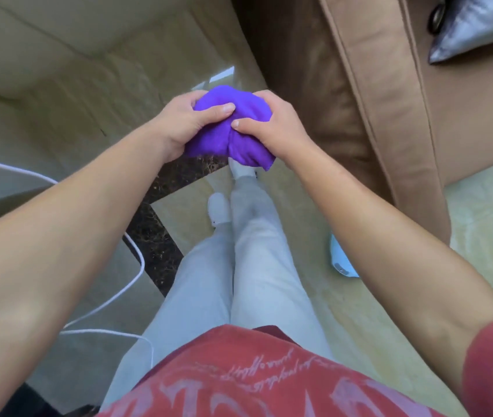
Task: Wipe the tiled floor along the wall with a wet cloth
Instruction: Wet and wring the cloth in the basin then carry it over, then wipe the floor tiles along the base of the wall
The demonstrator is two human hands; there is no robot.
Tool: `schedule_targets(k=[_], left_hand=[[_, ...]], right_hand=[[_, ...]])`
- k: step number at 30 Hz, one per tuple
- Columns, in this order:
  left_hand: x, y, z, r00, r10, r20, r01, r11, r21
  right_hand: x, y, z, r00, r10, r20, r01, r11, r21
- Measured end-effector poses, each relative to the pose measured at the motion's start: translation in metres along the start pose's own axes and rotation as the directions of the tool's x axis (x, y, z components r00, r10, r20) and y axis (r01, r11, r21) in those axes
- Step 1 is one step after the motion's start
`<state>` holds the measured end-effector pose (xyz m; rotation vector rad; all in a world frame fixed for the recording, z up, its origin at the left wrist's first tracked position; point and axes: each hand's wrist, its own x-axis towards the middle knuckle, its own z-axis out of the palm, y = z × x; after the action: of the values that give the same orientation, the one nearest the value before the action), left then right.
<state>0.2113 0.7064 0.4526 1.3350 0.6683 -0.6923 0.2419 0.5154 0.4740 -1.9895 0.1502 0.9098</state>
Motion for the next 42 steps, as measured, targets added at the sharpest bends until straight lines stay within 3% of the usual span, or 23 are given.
schedule_targets(k=[8, 13, 19, 28, 34, 37, 40, 42], left_hand=[[0.127, 0.041, -0.056, 0.982, 0.097, -0.159, -0.106, 0.993, -0.045], [0.241, 0.049, -0.105, 0.946, 0.153, -0.286, -0.171, 0.985, -0.039], [0.380, -0.017, -0.151, 0.905, 0.252, -0.344, -0.245, 0.967, 0.064], [0.523, -0.096, -0.192, 0.873, 0.317, -0.371, -0.255, 0.945, 0.205], [0.533, -0.140, -0.225, 0.854, 0.318, -0.411, -0.118, 0.889, 0.443], [0.506, -0.178, -0.267, 0.795, 0.366, -0.483, 0.027, 0.776, 0.630], [0.479, -0.214, -0.295, 0.762, 0.370, -0.531, 0.204, 0.641, 0.740], [0.472, -0.231, -0.297, 0.779, 0.274, -0.563, 0.309, 0.614, 0.726]], right_hand=[[0.159, -0.035, 0.009, 0.996, -0.086, 0.016, 0.088, 0.982, -0.170], [0.294, -0.043, 0.030, 0.980, -0.126, 0.151, 0.153, 0.972, -0.178], [0.448, 0.019, 0.075, 0.981, -0.148, 0.127, 0.173, 0.961, -0.214], [0.582, 0.116, 0.131, 0.967, -0.249, 0.046, 0.251, 0.916, -0.314], [0.621, 0.153, 0.141, 0.964, -0.261, -0.052, 0.231, 0.917, -0.325], [0.627, 0.142, 0.137, 0.965, -0.207, -0.162, 0.131, 0.914, -0.385], [0.618, 0.129, 0.140, 0.862, -0.411, -0.296, 0.133, 0.748, -0.651], [0.604, 0.136, 0.164, 0.895, -0.426, -0.136, 0.165, 0.597, -0.785]])
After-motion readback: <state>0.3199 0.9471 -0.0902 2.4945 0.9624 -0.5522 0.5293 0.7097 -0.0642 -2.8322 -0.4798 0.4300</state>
